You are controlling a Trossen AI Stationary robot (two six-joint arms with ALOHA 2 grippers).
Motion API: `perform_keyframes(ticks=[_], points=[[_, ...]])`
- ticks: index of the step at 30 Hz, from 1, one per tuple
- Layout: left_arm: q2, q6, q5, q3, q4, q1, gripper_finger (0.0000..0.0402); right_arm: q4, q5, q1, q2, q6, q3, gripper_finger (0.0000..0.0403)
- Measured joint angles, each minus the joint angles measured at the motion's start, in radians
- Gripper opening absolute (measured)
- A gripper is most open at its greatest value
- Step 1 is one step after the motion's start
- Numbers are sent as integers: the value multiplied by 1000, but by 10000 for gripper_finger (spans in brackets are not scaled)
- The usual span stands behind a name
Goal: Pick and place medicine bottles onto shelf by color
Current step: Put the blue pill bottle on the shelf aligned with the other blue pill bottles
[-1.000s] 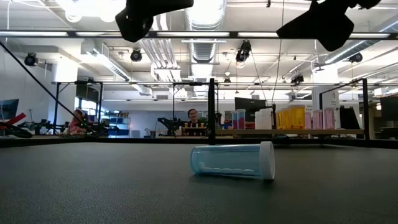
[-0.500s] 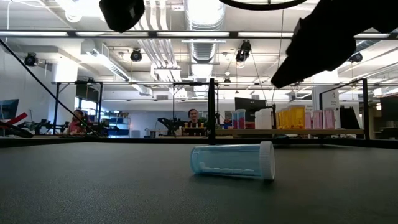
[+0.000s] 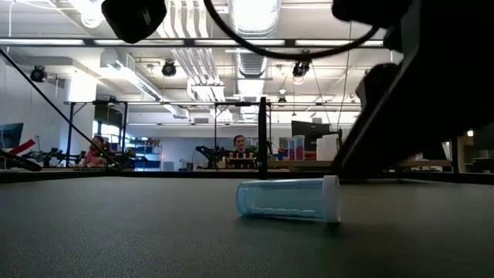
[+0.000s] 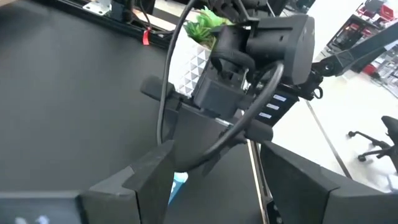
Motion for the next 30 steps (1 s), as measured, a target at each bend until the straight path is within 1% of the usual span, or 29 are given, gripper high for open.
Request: perform_keyframes(ticks=[9, 12, 21, 25, 30], points=[[0, -1, -2, 0, 0, 0, 219, 10, 17, -2, 62, 7, 19, 281], [0, -1, -3, 0, 0, 0, 219, 13, 18, -4, 83, 12, 26, 273], [0, -1, -4, 0, 0, 1, 219, 32, 60, -11, 93, 12, 24, 200], [0, -4, -4, 0, 0, 1, 219, 31, 61, -21, 92, 12, 21, 166], [0, -88, 2, 0, -2, 1, 219, 26, 62, -28, 88, 3, 20, 119]])
